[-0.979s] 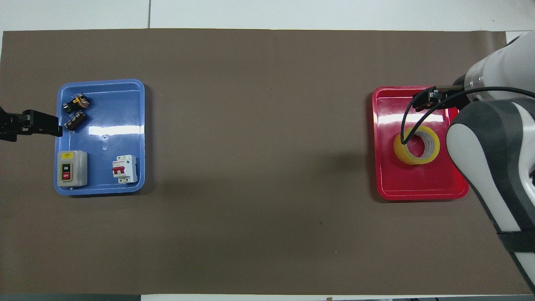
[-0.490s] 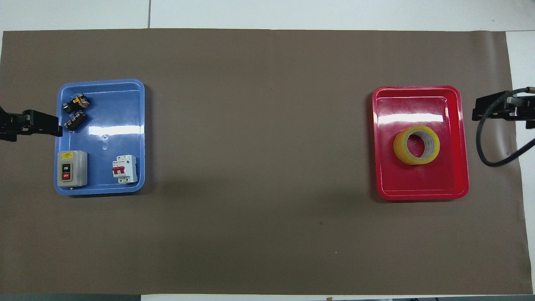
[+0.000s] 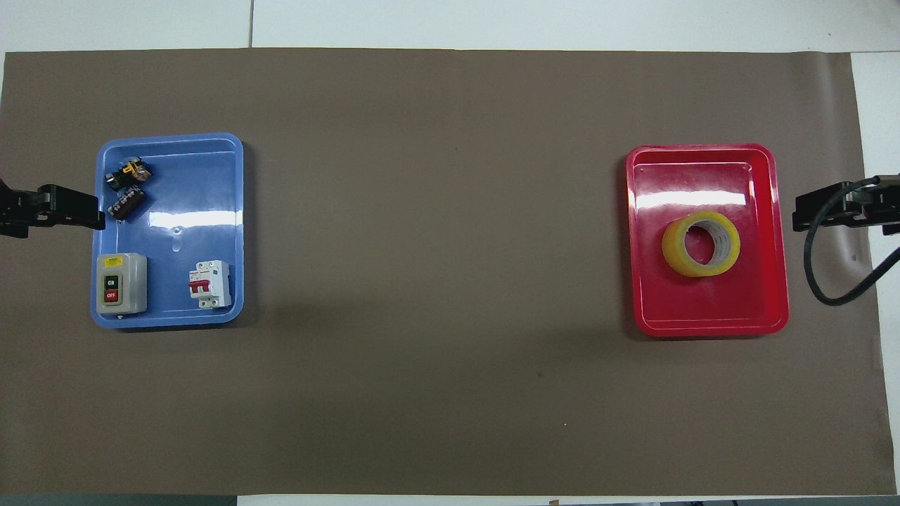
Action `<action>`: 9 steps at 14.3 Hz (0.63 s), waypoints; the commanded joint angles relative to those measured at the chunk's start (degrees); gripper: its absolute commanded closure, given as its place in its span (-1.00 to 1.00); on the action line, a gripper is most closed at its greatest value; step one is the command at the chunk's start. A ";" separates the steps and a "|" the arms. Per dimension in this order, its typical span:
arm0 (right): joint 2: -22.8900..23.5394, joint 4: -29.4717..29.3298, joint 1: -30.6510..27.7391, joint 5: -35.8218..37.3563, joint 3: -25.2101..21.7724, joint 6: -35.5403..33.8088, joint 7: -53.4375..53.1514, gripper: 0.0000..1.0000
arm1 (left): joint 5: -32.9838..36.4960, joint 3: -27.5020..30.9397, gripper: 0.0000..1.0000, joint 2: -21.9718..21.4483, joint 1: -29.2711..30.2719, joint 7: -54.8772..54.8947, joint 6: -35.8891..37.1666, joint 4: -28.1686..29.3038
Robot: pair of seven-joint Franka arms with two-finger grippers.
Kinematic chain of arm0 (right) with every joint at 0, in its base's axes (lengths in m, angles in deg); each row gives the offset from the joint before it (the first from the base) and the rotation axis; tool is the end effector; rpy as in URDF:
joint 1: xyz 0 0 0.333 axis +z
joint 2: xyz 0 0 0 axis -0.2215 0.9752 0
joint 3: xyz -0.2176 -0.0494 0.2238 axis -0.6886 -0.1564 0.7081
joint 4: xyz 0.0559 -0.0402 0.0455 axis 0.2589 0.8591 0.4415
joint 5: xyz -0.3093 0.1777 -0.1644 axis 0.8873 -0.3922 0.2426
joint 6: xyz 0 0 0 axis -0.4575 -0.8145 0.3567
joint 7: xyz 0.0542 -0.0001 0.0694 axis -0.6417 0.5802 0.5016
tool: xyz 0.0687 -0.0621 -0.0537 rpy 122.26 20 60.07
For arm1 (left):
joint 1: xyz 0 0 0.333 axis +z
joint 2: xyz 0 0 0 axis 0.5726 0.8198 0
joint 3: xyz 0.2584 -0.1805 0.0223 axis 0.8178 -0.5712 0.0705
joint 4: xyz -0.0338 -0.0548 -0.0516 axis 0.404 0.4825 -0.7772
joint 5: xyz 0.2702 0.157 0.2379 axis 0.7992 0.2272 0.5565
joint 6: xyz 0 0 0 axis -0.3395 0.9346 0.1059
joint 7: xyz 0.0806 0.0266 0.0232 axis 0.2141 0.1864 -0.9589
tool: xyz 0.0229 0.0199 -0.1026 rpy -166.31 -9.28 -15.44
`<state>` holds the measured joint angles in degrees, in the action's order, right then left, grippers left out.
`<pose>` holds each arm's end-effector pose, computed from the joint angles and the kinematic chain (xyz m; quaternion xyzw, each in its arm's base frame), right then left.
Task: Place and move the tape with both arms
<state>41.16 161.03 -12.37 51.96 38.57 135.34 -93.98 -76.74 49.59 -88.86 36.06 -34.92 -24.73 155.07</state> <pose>0.5299 -0.0037 0.6304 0.9986 -0.0420 -0.0131 0.0296 0.5445 -0.0050 0.5841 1.0000 0.0088 -0.0033 0.0003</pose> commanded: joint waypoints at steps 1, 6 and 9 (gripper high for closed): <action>-1.25 0.99 -1.56 -0.93 0.14 -0.79 1.44 -1.00 | -1.02 -0.08 -1.00 -1.15 0.45 0.05 -0.71 1.04; -0.02 -2.34 -0.96 -3.31 0.49 -2.10 0.82 -1.00 | -0.93 -0.08 -1.00 -1.15 0.45 0.05 -0.71 1.04; 0.60 -3.41 -0.78 -2.79 0.84 -2.56 0.73 -1.00 | -1.02 -0.08 -1.00 -1.15 0.45 0.14 -0.71 0.95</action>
<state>40.93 159.23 -12.86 49.74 39.09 133.75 -93.98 -76.74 49.59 -88.86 36.06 -34.92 -24.73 155.07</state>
